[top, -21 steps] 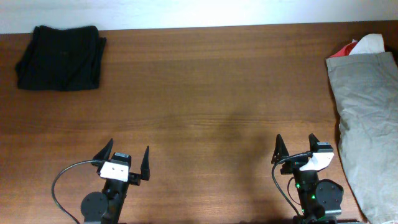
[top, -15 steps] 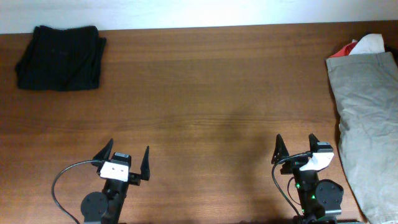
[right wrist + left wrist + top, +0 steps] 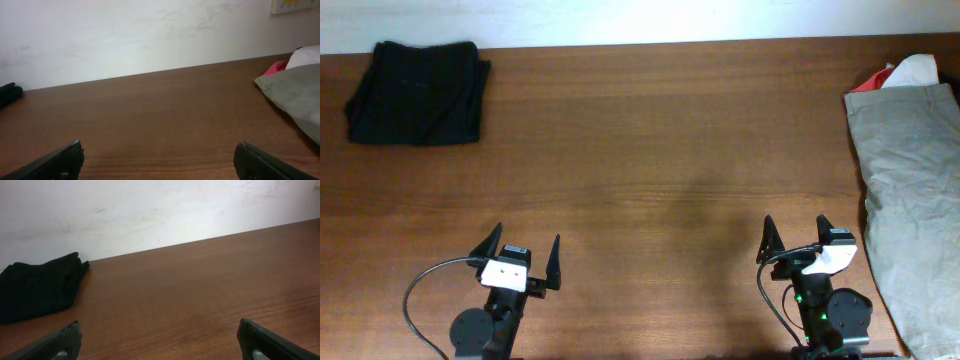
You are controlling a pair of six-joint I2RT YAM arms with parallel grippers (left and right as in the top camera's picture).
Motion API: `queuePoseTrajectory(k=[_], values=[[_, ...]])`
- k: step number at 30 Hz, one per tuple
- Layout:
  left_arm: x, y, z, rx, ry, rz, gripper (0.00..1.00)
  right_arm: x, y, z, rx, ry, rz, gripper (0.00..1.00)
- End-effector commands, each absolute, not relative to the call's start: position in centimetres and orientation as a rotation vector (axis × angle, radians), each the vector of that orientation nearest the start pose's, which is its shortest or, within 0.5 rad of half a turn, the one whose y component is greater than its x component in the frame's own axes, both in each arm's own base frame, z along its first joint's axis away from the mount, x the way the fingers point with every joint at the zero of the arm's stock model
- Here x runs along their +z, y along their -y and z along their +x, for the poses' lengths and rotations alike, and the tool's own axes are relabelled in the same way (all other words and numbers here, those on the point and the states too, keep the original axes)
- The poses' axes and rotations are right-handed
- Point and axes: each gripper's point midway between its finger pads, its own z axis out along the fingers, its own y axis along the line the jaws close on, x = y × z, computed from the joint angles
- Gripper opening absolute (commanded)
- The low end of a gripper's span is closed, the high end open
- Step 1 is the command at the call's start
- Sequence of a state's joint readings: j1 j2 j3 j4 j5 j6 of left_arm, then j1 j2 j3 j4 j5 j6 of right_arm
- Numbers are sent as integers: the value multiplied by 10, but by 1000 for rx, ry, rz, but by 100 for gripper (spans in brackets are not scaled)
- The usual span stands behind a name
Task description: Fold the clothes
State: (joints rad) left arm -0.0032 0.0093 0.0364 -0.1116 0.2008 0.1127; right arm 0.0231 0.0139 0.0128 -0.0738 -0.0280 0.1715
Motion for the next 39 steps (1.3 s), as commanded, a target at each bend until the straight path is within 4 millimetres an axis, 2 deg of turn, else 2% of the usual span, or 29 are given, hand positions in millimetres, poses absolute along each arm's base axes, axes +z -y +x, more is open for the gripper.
queuePoseTrajectory(k=[1, 10, 12, 14, 16, 19, 21, 23, 27, 28, 29, 30, 32, 33, 34, 36, 38, 39], values=[[160, 32, 241, -62, -1639, 247, 99, 157, -16, 246, 183, -1647, 73, 99], [160, 32, 241, -62, -1639, 247, 99, 158, -16, 246, 199, -1642, 85, 99], [160, 32, 241, -62, -1639, 247, 99, 160, -39, 242, 424, -1646, 102, 99], [160, 32, 241, -62, -1639, 247, 99, 164, -68, 234, 725, -1660, 134, 99], [160, 32, 241, -62, -1639, 247, 99, 165, -72, 232, 817, -1664, 191, 99], [160, 32, 241, -62, -1639, 247, 99, 190, -75, 230, 876, -1569, 178, 99], [160, 32, 241, -62, -1639, 247, 99, 221, -74, 226, 844, -1439, 101, 99], [160, 32, 241, -62, -1639, 247, 99, 258, -59, 224, 718, -1332, 97, 99], [160, 32, 241, -62, -1639, 247, 99, 304, -27, 234, 428, -1324, 133, 99], [160, 32, 241, -62, -1639, 247, 99, 320, -22, 246, 334, -1364, 111, 99], [160, 32, 241, -62, -1639, 247, 99, 328, -14, 264, 251, -1425, 125, 99], [160, 32, 241, -62, -1639, 247, 99, 331, 2, 288, 123, -1519, 171, 99], [160, 32, 241, -62, -1639, 247, 99, 327, 23, 322, -56, -1679, 211, 99], [160, 32, 241, -62, -1639, 247, 99, 320, 37, 349, -208, -1821, 204, 99], [160, 32, 241, -62, -1639, 247, 99, 313, 47, 365, -310, -1909, 201, 98], [160, 32, 241, -62, -1639, 247, 99, 290, 82, 402, -620, -2091, 280, 99], [160, 32, 241, -62, -1639, 247, 99, 273, 106, 422, -849, -2142, 343, 99], [160, 32, 241, -62, -1639, 247, 99, 261, 111, 432, -915, -2164, 349, 99]])
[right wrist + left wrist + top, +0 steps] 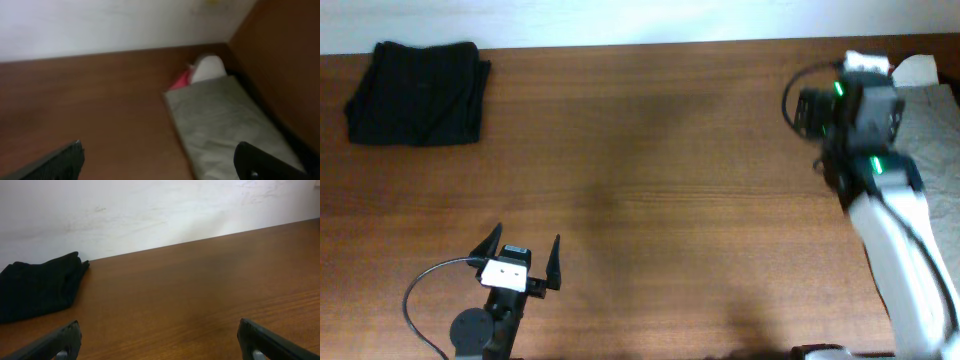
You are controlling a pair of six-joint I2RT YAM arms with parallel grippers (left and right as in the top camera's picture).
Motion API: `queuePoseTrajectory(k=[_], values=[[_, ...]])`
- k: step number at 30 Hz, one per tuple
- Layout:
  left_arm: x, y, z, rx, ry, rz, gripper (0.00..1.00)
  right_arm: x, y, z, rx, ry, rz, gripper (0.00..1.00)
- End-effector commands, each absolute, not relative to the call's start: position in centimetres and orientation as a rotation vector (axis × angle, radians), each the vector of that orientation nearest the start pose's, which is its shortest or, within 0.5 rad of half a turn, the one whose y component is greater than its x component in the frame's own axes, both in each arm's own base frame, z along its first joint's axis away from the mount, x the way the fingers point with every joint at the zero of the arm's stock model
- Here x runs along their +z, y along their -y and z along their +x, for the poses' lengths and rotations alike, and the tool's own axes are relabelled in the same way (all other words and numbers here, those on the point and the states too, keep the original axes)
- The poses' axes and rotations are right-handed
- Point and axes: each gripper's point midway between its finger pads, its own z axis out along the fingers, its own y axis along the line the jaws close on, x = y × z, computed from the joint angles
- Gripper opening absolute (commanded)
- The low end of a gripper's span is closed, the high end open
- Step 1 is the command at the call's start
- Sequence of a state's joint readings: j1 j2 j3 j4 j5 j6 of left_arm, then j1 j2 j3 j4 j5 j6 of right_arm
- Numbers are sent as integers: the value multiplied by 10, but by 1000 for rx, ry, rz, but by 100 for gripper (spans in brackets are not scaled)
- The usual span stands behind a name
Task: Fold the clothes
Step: 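Reach the right gripper to the khaki trousers at the right edge and grasp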
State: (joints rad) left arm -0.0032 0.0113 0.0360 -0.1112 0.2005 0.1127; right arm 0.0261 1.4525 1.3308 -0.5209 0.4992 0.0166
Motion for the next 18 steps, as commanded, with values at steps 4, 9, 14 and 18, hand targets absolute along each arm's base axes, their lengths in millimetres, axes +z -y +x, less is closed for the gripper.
queuePoseTrajectory(k=[4, 9, 14, 18], values=[[160, 32, 241, -62, -1639, 247, 99, 188, 127, 471, -1104, -2309, 152, 99], [160, 32, 241, -62, -1639, 247, 99, 70, 178, 478, -1157, -2512, 133, 99], [160, 32, 241, -62, -1639, 247, 99, 32, 197, 483, -1057, -2551, 161, 98], [160, 32, 241, -62, -1639, 247, 99, 23, 209, 489, -905, -2552, 193, 96]])
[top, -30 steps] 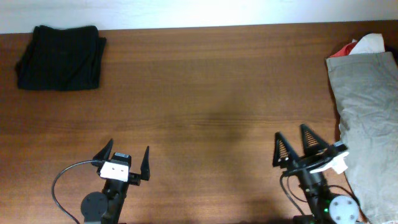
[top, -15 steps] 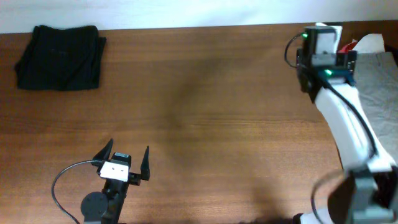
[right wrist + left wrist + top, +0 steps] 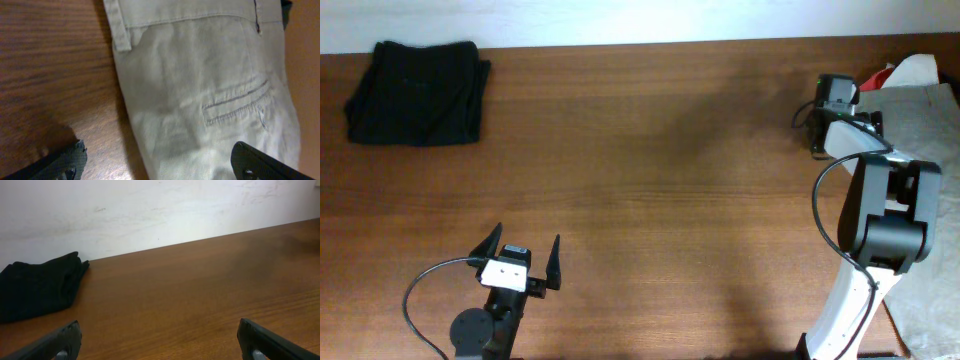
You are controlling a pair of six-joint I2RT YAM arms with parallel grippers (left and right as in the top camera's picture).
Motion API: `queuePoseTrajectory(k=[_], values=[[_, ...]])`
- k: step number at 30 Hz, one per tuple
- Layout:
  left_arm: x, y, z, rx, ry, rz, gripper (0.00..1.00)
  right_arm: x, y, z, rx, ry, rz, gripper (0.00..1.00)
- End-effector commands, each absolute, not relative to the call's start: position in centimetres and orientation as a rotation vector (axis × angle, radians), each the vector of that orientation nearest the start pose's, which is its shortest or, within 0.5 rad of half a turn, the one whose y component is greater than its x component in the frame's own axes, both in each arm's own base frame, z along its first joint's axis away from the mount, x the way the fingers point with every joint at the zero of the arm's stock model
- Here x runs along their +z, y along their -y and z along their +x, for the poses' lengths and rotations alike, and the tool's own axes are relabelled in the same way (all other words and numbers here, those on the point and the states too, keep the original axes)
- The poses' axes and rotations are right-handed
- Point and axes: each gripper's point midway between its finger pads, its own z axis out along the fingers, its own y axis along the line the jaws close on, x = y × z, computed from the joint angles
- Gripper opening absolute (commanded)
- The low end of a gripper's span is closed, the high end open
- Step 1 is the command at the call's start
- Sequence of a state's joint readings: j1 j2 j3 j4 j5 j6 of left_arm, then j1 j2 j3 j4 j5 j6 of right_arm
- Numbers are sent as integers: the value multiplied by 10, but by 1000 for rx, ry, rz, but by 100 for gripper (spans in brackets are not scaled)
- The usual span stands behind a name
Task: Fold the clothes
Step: 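Reach the right gripper to the khaki trousers at the right edge and grasp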
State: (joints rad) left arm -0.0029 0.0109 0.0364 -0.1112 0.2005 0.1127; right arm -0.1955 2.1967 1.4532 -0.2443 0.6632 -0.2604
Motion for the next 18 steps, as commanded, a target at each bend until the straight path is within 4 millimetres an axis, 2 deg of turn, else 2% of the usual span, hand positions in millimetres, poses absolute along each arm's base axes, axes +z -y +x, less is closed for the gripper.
queuePoseTrajectory(k=[1, 6, 10, 13, 16, 18], values=[[160, 32, 241, -62, -1639, 247, 99, 21, 209, 491, -865, -2550, 194, 96], [160, 32, 241, -62, -1639, 247, 99, 29, 221, 502, -841, -2478, 234, 100], [160, 32, 241, -62, -1639, 247, 99, 6, 233, 491, -851, -2526, 256, 99], [160, 32, 241, -62, -1639, 247, 99, -1, 235, 488, -852, -2544, 260, 98], [160, 32, 241, -62, -1639, 247, 99, 0, 239, 485, -871, -2543, 272, 87], [160, 32, 241, -62, -1639, 247, 99, 0, 240, 485, -874, -2543, 274, 83]])
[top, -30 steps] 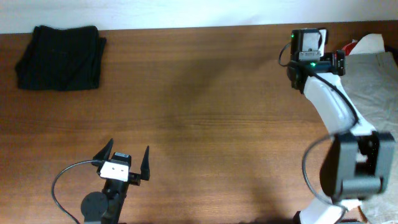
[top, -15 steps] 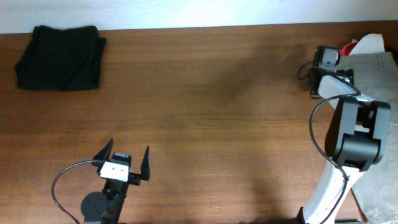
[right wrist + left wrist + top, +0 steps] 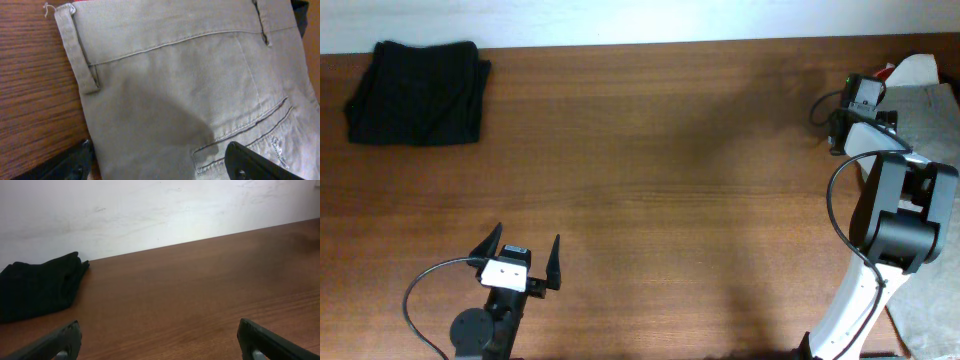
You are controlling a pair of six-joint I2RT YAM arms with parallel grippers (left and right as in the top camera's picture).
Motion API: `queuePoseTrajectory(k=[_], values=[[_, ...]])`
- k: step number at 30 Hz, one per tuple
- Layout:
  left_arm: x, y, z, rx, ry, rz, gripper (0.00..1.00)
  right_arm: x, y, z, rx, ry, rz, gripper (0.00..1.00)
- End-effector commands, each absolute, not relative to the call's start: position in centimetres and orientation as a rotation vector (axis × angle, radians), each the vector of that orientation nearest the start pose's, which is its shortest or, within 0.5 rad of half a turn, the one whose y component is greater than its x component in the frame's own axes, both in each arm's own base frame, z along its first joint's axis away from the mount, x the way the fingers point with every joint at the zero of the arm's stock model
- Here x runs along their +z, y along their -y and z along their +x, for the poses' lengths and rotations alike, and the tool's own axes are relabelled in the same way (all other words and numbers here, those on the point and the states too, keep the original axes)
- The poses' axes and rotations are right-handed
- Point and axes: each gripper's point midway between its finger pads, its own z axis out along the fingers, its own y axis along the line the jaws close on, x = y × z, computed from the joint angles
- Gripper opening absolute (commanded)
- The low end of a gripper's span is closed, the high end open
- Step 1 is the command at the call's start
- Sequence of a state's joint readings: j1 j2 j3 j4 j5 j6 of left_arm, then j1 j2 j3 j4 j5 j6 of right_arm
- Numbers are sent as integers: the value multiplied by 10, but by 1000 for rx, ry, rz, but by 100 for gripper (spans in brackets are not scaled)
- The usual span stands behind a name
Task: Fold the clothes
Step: 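Reach the right gripper to the khaki trousers at the right edge and grasp, then drag the khaki trousers with the right gripper to the table center and release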
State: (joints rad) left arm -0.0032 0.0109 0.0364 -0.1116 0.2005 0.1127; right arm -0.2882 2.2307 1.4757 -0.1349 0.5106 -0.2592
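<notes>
Khaki trousers (image 3: 932,160) lie along the table's right edge. The right wrist view shows their waistband, a belt loop and a back pocket (image 3: 175,85). My right gripper (image 3: 848,118) points down, open, close over the waistband corner (image 3: 160,167), one finger on each side of the cloth's left part. A folded black garment (image 3: 415,78) lies at the far left corner and also shows in the left wrist view (image 3: 37,287). My left gripper (image 3: 520,262) rests open at the front, nothing between its fingers (image 3: 160,342).
A pink and a white garment (image 3: 908,70) stick out from under the trousers at the far right corner. The brown table (image 3: 640,170) meets a white wall (image 3: 160,210) at the back. The right arm's base stands at the front right.
My right gripper has shifted a little to the right and come closer to the trousers' waistband, which now fills its view. The left gripper has not moved.
Both grippers first rested open at the table's front. Then the right arm was up at the far right, looking at the trousers. After that it pointed down at their left edge, and now it is open close over the waistband.
</notes>
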Motion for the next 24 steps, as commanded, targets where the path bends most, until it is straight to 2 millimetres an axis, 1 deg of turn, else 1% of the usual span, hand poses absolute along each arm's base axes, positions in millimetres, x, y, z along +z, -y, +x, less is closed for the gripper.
queuePoseTrajectory(k=[1, 2, 3, 6, 8, 10, 11, 13, 14, 16, 17, 18, 20, 21, 22, 24], values=[[160, 32, 241, -62, -1639, 247, 99, 1, 241, 484, -883, -2541, 278, 78], [160, 32, 241, -62, -1639, 247, 99, 1, 243, 483, -896, -2539, 286, 74], [160, 32, 241, -62, -1639, 247, 99, 1, 243, 483, -897, -2539, 286, 73], [160, 32, 241, -62, -1639, 247, 99, 4, 246, 482, -927, -2528, 299, 55], [160, 32, 241, -62, -1639, 247, 99, 5, 246, 482, -928, -2526, 302, 53], [160, 32, 241, -62, -1639, 247, 99, 8, 246, 483, -924, -2512, 332, 40], [160, 32, 241, -62, -1639, 247, 99, 14, 248, 482, -926, -2488, 384, 34], [160, 32, 241, -62, -1639, 247, 99, 32, 249, 485, -917, -2444, 423, 32], [160, 32, 241, -62, -1639, 247, 99, 41, 250, 487, -914, -2432, 433, 28], [160, 32, 241, -62, -1639, 247, 99, 53, 251, 489, -904, -2420, 462, 26], [160, 32, 241, -62, -1639, 247, 99, 58, 251, 490, -901, -2418, 469, 23], [160, 32, 241, -62, -1639, 247, 99, 62, 251, 490, -896, -2413, 485, 22], [160, 32, 241, -62, -1639, 247, 99, 72, 252, 490, -889, -2401, 520, 4], [160, 32, 241, -62, -1639, 247, 99, 81, 253, 489, -893, -2391, 538, 4], [160, 32, 241, -62, -1639, 247, 99, 94, 256, 487, -907, -2348, 603, 4], [160, 32, 241, -62, -1639, 247, 99, 121, 258, 484, -916, -2291, 639, 4]])
